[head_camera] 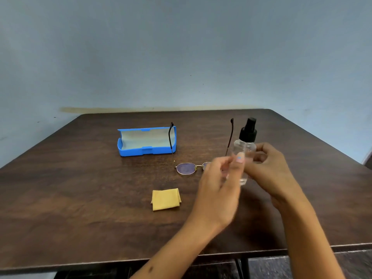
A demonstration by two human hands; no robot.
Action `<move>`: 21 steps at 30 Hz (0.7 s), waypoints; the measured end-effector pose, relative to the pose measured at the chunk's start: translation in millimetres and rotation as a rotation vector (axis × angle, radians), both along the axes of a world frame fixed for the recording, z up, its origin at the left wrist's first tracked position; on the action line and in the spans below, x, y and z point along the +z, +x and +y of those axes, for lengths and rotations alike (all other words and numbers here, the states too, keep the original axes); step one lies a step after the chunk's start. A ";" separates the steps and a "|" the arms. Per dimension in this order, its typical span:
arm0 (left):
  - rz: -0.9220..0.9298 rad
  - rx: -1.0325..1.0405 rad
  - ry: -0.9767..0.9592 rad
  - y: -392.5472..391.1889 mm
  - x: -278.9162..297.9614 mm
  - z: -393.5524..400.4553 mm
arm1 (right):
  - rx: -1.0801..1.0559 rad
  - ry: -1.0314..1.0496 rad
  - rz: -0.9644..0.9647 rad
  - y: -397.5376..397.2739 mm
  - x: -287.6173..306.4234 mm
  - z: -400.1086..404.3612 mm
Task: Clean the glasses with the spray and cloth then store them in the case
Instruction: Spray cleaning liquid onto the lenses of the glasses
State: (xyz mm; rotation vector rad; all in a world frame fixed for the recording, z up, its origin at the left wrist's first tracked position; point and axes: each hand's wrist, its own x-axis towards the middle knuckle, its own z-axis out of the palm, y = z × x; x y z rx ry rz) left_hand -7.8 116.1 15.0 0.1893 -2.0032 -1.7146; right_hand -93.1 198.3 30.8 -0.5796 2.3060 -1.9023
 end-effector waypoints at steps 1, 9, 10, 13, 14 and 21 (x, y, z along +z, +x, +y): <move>-0.028 0.015 -0.010 6.9 0.3 -10.3 | 0.025 -0.018 -0.002 3.1 -1.4 -0.8; -0.171 0.147 0.133 26.1 11.7 -75.4 | 0.291 -0.134 -0.147 21.9 -12.6 -34.9; -0.174 0.143 0.130 27.2 12.5 -79.7 | 0.309 -0.176 -0.192 23.5 -11.9 -39.6; -0.152 0.199 0.094 28.4 10.7 -92.7 | 0.356 -0.279 -0.273 23.5 -7.7 -48.1; -0.134 0.257 0.060 27.2 8.3 -98.6 | 0.368 -0.289 -0.269 22.5 -5.7 -48.7; -0.307 0.326 -0.269 -0.5 -9.1 -141.5 | 0.506 -0.221 -0.232 1.0 -0.8 -47.7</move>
